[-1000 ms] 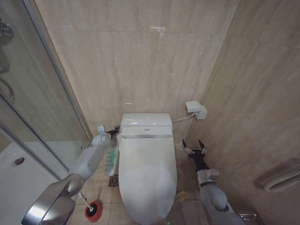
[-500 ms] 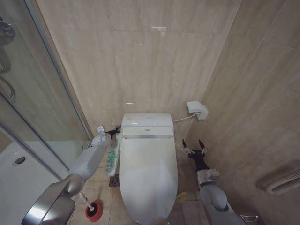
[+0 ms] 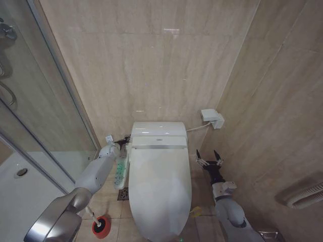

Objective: Open the toilet lid, clean the toilet bowl with a toilet brush, close the toilet lid, and flush.

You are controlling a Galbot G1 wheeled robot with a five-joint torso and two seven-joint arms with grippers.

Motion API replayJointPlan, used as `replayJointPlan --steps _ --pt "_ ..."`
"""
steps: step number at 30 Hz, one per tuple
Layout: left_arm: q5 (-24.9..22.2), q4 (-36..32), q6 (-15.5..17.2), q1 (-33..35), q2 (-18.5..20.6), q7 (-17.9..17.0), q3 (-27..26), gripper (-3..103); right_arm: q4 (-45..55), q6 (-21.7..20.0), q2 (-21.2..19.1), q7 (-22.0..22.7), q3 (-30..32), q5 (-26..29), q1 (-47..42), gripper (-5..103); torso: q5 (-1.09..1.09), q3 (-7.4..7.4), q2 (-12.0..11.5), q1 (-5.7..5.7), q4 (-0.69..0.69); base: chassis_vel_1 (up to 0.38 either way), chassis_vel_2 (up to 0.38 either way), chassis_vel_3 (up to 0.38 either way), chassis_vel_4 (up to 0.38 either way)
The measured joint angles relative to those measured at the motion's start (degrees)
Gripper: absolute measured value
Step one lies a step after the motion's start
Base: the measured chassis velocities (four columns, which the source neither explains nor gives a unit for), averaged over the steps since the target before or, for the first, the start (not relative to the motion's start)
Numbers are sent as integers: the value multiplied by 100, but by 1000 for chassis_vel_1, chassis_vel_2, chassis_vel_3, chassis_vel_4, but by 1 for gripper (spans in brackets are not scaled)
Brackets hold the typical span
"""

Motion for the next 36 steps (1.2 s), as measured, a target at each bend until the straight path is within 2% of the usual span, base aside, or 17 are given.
replayJointPlan --steps 7,10,11,14,19,28,30,36 --pt "488 -193 -363 209 25 -8 10 0 -1 0 0 1 0 0 0 100 -1 0 0 1 -3 0 0 0 0" --pt "883 -270 -695 321 44 -15 -2 0 0 0 0 1 0 0 0 100 -2 0 0 1 -1 0 0 0 0" --pt "883 -270 -695 321 44 -15 -2 0 0 0 0 1 0 0 0 100 -2 0 0 1 -1 0 0 0 0" --pt "1372 -316 -1110 416 89 -7 -44 0 0 0 0 0 0 0 0 100 0 0 1 1 1 0 0 0 0" --pt "1715 -510 -1382 577 132 -100 -139 0 0 0 0 1 0 0 0 100 0 0 1 1 2 0 0 0 0" --pt "2049 -1155 -1629 991 210 -364 -260 0 0 0 0 1 0 0 0 100 0 0 1 0 1 0 0 0 0" --pt "2144 -1477 -1670 1172 267 -446 -323 0 0 0 0 1 0 0 0 100 1 0 1 0 1 0 0 0 0" --pt "2440 -1973 -1778 1499 409 -525 -451 0 0 0 0 1 0 0 0 100 1 0 1 0 1 0 0 0 0"
